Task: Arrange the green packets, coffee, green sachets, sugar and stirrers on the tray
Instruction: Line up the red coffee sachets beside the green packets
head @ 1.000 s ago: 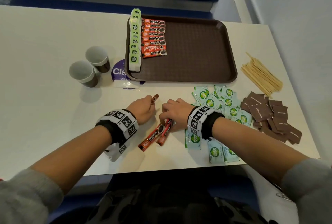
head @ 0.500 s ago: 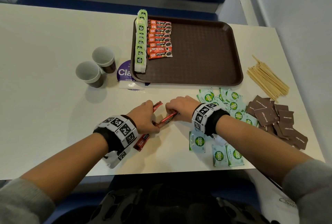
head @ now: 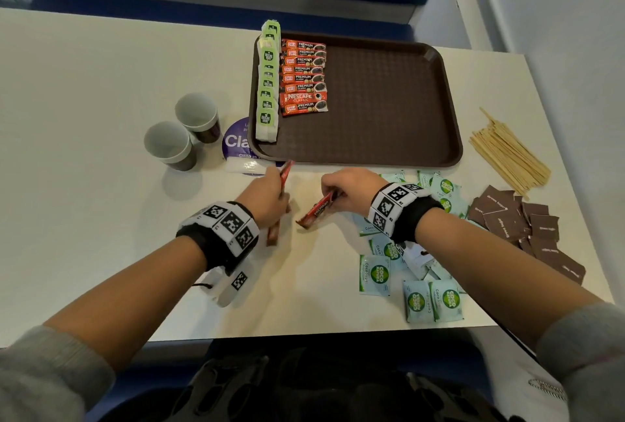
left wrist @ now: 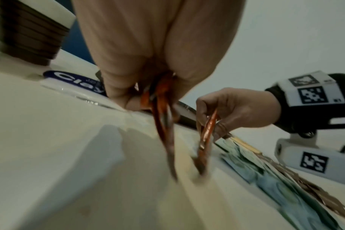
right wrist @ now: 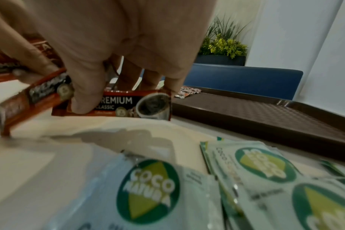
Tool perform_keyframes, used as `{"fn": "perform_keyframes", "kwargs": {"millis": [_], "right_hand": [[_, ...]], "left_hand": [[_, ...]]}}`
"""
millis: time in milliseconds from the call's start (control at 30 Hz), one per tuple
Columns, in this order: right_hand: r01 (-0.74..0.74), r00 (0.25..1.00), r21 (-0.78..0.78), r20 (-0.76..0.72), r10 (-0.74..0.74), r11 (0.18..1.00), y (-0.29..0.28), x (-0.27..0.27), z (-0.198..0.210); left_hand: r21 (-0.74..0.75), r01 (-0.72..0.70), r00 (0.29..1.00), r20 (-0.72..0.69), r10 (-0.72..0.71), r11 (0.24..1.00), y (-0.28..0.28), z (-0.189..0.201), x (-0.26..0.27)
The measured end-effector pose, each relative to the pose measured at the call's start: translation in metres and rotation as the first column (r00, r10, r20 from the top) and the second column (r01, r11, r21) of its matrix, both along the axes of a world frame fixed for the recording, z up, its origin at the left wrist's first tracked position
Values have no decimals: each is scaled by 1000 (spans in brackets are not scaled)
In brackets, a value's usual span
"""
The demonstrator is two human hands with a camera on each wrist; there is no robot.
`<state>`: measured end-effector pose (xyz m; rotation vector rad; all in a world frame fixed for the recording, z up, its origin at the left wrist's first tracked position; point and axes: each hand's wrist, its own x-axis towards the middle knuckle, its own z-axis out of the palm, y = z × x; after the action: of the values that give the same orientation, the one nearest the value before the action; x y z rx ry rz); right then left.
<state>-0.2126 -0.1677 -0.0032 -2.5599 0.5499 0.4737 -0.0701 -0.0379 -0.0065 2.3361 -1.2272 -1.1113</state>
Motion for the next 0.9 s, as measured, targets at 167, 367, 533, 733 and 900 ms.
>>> {"fn": "perform_keyframes", "kwargs": {"millis": [167,367,533,733,900], "right_hand": [[34,998,49,51,-36,998,-7,13,4],[69,998,110,-13,-68,992,-14,30,5],[122,993,146,-28,-119,982,-21,31,2],[210,977,143,-67,-202,967,-34,25,4],[302,953,204,-41,-300,931,-40,22,11]], "left_hand": [[-199,-120,990,-99,102,973,-16,10,5],[-66,68,995,-71,-73,995,-20,-2,1],[83,98,995,-2,-98,992,-18,-16,-5],[165,207,970,94,-224,964,-21,-20,-15],[200,244,950,147,-276,949,-28,-19,-14]]}}
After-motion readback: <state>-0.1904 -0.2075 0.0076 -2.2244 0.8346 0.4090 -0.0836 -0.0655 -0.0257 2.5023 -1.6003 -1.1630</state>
